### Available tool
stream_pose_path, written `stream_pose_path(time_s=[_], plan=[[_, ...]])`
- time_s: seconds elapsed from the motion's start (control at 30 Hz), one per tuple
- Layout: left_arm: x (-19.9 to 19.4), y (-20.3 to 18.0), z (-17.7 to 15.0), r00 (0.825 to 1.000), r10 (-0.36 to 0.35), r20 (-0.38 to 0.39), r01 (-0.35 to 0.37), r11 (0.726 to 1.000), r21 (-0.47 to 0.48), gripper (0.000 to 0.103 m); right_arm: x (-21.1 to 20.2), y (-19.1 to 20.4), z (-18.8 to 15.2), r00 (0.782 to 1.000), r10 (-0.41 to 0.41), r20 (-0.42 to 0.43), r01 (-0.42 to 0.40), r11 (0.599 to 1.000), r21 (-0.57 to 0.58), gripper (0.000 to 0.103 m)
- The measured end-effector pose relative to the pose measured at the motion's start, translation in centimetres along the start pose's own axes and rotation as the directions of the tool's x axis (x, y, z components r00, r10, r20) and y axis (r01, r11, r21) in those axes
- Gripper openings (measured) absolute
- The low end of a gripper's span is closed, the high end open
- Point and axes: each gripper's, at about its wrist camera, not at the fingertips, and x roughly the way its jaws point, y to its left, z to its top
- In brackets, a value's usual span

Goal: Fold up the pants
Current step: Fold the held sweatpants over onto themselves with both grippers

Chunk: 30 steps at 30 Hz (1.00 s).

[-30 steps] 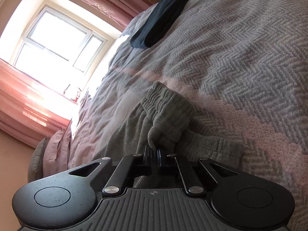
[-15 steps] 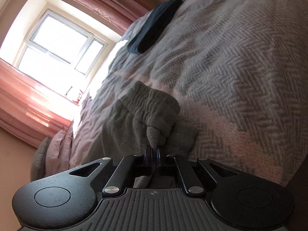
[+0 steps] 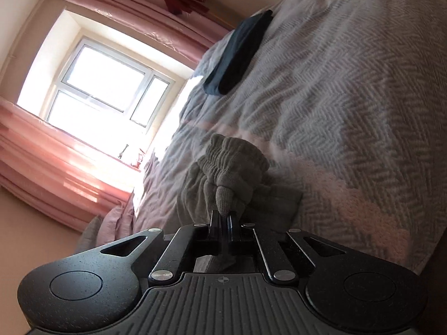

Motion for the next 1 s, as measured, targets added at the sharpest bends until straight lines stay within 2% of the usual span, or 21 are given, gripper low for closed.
stream_pose_path(time_s=[0.07, 0.1, 0.13, 0.27, 0.33, 0.4, 0.5, 0.6, 0.63, 0.67, 0.73, 0.8, 0.83, 0.9, 0.93, 1.0], plan=[[0.6, 0.1, -0.7, 1.000, 0.017, -0.020, -0.017, 1.000, 0.005, 0.007, 0.8, -0.7, -0.5, 0.998, -0.065, -0.016, 0.065, 0.998, -0.010, 0.000], [1.2, 0.5, -1.3, 0.998, 0.024, -0.050, -0.025, 1.000, -0.013, 0.007, 1.6, -1.5, -1.1, 0.990, -0.131, -0.048, 0.130, 0.991, -0.016, 0.000], [1.6, 0.9, -1.9, 0.997, 0.031, -0.075, -0.033, 0.999, -0.029, 0.007, 2.2, -2.3, -1.5, 0.985, -0.159, -0.066, 0.159, 0.987, -0.014, 0.000], [0.7, 1.4, -2.7, 0.999, 0.009, -0.047, -0.011, 0.999, -0.039, 0.012, 1.9, -2.6, -2.2, 0.990, -0.139, -0.025, 0.140, 0.990, 0.010, 0.000], [0.3, 2.1, -2.4, 0.999, -0.036, -0.032, 0.033, 0.997, -0.074, 0.022, 2.2, -2.1, -2.0, 0.988, -0.155, -0.029, 0.154, 0.988, -0.012, 0.000], [0.0, 2.8, -2.1, 0.999, -0.045, -0.011, 0.044, 0.993, -0.110, 0.031, 2.3, -1.8, -2.1, 0.986, -0.166, -0.029, 0.165, 0.986, -0.029, 0.000], [0.7, 4.6, -1.3, 0.998, -0.062, -0.016, 0.057, 0.976, -0.211, 0.034, 2.4, -2.0, -2.4, 0.986, -0.166, -0.018, 0.166, 0.986, -0.013, 0.000], [2.7, 6.3, -0.8, 0.996, -0.063, -0.055, 0.043, 0.950, -0.310, 0.031, 2.5, -2.0, -2.5, 0.985, -0.171, -0.015, 0.171, 0.985, -0.005, 0.000], [3.2, 6.5, -0.6, 0.996, -0.066, -0.061, 0.043, 0.946, -0.322, 0.015, 2.5, -1.7, -2.4, 0.984, -0.177, -0.017, 0.177, 0.984, -0.010, 0.000], [3.4, 6.5, -0.3, 0.997, -0.048, -0.064, 0.025, 0.950, -0.312, 0.003, 2.6, -1.5, -2.2, 0.982, -0.185, -0.020, 0.185, 0.983, -0.021, 0.000], [2.5, 5.6, 0.8, 0.999, -0.036, -0.016, 0.031, 0.971, -0.236, 0.005, 2.4, -0.8, -1.8, 0.981, -0.191, -0.020, 0.190, 0.981, -0.031, 0.000], [0.8, 3.8, 1.4, 0.998, -0.026, 0.055, 0.031, 0.996, -0.089, 0.006, 1.6, 0.1, -1.3, 0.986, -0.168, -0.006, 0.168, 0.985, -0.044, 0.000], [0.1, 3.0, 1.3, 0.997, -0.016, 0.080, 0.018, 1.000, -0.025, 0.007, 1.4, 0.3, -1.0, 0.987, -0.160, -0.006, 0.160, 0.986, -0.047, 0.000], [-0.2, 2.7, 0.4, 0.998, 0.013, 0.068, -0.017, 0.999, 0.049, 0.007, 1.3, 0.7, -1.0, 0.984, -0.176, -0.012, 0.175, 0.982, -0.075, 0.000], [0.3, 3.3, -0.2, 0.999, 0.031, 0.037, -0.033, 0.999, 0.040, 0.008, 1.5, 0.7, -1.1, 0.981, -0.193, -0.022, 0.190, 0.978, -0.088, 0.000], [2.3, 5.3, -1.7, 0.997, 0.044, -0.056, -0.047, 0.998, -0.051, 0.008, 1.8, 0.5, -1.7, 0.973, -0.229, -0.037, 0.223, 0.968, -0.119, 0.000]])
